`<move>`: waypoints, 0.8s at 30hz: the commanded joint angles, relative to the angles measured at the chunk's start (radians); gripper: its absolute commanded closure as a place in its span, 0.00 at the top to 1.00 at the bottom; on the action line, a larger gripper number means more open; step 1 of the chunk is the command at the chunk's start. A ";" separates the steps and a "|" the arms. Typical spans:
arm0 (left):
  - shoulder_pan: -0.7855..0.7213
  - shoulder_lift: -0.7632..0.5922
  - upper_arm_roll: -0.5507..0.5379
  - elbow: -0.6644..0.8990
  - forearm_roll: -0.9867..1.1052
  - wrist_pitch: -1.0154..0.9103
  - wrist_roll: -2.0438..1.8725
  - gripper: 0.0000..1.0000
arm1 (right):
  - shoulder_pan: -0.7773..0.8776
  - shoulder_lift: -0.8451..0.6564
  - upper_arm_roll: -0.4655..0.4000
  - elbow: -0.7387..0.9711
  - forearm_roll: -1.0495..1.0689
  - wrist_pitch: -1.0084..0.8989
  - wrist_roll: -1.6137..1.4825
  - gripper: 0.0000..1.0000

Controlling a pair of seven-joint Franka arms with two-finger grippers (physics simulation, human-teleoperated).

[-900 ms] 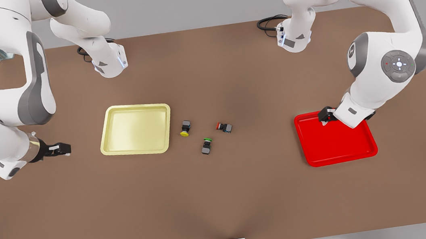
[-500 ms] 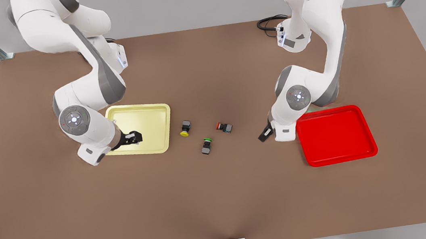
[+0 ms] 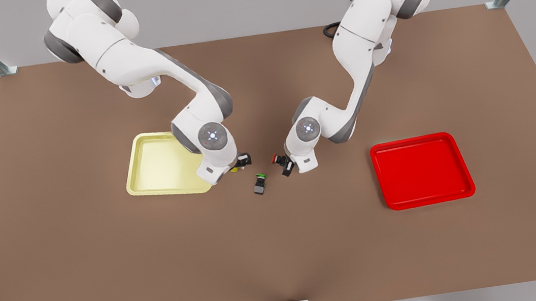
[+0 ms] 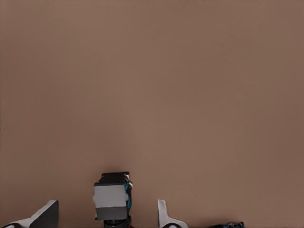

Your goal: Place the switches on the corresponding trays according to their colors

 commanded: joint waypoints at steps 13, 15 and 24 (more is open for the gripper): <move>-0.043 0.067 0.006 -0.003 0.012 0.071 -0.029 1.00 | -0.008 0.057 0.000 -0.128 -0.004 0.096 0.110 1.00; -0.043 0.070 0.006 -0.003 0.014 0.071 -0.018 0.78 | -0.018 0.055 0.000 -0.152 -0.002 0.113 0.177 1.00; -0.043 0.070 0.006 -0.003 0.014 0.069 -0.017 0.51 | -0.027 0.055 0.029 -0.309 -0.021 0.316 0.371 1.00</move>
